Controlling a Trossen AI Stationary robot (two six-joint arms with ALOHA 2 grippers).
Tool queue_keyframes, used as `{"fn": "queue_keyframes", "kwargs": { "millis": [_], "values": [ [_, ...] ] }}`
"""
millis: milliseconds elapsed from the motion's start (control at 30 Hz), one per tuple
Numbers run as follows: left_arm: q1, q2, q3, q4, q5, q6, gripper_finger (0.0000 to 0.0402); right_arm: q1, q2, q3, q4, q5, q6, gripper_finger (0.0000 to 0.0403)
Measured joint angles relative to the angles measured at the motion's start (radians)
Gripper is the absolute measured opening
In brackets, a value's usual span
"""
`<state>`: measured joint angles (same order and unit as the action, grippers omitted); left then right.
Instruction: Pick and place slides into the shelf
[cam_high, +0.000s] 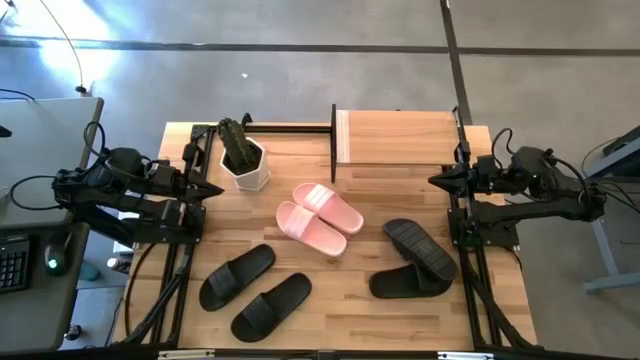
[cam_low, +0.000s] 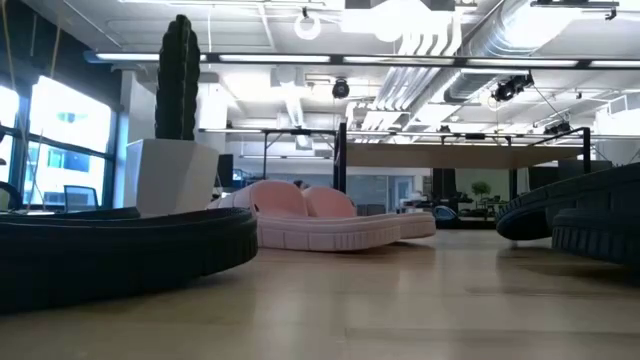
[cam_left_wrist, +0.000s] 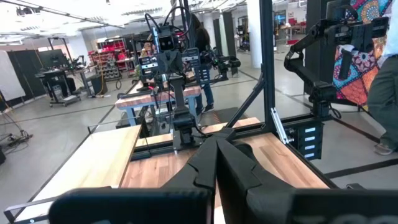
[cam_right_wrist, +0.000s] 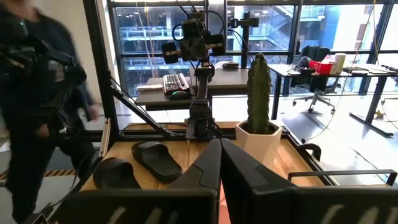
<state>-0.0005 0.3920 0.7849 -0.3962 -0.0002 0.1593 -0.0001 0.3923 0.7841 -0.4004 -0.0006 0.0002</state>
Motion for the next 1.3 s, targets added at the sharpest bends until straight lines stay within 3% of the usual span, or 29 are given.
{"fn": "queue_keyframes", "kwargs": {
  "millis": [1300],
  "values": [
    [0.000, 0.000, 0.000, 0.047, -0.028, 0.012, 0.0001, 0.000, 0.000, 0.000, 0.000, 0.000, 0.000, 0.0000]
  ]
}}
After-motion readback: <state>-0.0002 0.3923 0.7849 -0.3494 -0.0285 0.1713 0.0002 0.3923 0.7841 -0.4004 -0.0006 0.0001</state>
